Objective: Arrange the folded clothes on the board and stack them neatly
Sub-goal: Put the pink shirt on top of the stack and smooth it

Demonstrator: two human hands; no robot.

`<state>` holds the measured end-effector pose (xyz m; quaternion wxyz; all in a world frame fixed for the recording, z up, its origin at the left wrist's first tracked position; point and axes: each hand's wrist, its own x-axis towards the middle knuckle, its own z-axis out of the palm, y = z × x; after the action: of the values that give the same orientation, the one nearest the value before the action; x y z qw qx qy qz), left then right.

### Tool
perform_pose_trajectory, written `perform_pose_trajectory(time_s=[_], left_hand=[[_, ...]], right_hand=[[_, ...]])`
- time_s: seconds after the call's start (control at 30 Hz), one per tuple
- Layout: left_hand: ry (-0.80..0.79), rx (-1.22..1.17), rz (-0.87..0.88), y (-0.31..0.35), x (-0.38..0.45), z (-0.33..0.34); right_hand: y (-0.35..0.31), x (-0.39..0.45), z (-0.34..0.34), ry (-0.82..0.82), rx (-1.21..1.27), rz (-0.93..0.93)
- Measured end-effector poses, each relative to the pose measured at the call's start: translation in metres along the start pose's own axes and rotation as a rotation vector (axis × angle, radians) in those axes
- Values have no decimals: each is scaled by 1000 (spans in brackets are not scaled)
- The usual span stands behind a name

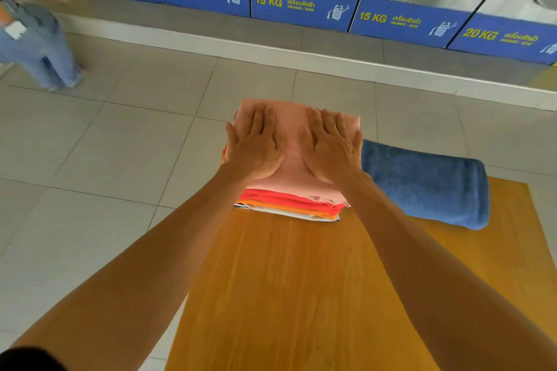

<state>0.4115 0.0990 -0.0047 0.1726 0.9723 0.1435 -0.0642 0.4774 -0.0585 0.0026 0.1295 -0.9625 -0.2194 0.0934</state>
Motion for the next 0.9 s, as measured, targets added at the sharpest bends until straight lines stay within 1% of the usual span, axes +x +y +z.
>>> perform_pose_trajectory(time_s=[0.07, 0.13, 0.17, 0.2, 0.23, 0.27, 0.33, 0.4, 0.5, 0.67, 0.7, 0.77, 0.8, 0.83, 0.87, 0.9], left_hand=[[47, -76, -60, 1, -3, -11], [159, -294, -233, -1, -8, -20], [169, -443, -352, -4, -9, -25], [130, -590, -464, -7, -10, -29], [49, -704, -541, -10, -12, -33], [-27, -777, -572, -12, -16, -37], [-79, -880, -572, -14, -21, -45], [-104, -919, -585, -15, -18, -48], [-150, -810, -572, -16, -16, -46], [-181, -633, -555, -17, -13, -47], [-189, -662, -556, -21, -11, -48], [-224, -872, -558, -29, -10, -51], [-243, -993, -561, -33, -11, -53], [-253, -1057, -559, -35, -12, -56], [-224, -1042, -561, -35, -13, -58], [-136, -938, -559, -34, -12, -59]], right_hand=[[3, -5, -9, -36, -2, 5], [2, -17, -9, 12, -13, 53], [0, -23, -5, 40, -17, 69], [-2, -26, -2, 56, -22, 71], [-4, -25, 1, 59, -25, 64], [-5, -21, 1, 48, -22, 53], [-2, -13, -1, 13, 3, 48], [3, -14, 1, 13, 30, 54], [2, -19, 9, 41, 52, 39], [-1, -12, -1, -8, -10, 33], [1, -10, -5, -41, -4, 25], [4, -8, -18, -101, 24, 3], [7, -9, -25, -92, 30, -7], [11, -12, -32, -40, 45, -6], [15, -16, -37, 41, 71, 11], [19, -21, -42, 120, 95, 36]])
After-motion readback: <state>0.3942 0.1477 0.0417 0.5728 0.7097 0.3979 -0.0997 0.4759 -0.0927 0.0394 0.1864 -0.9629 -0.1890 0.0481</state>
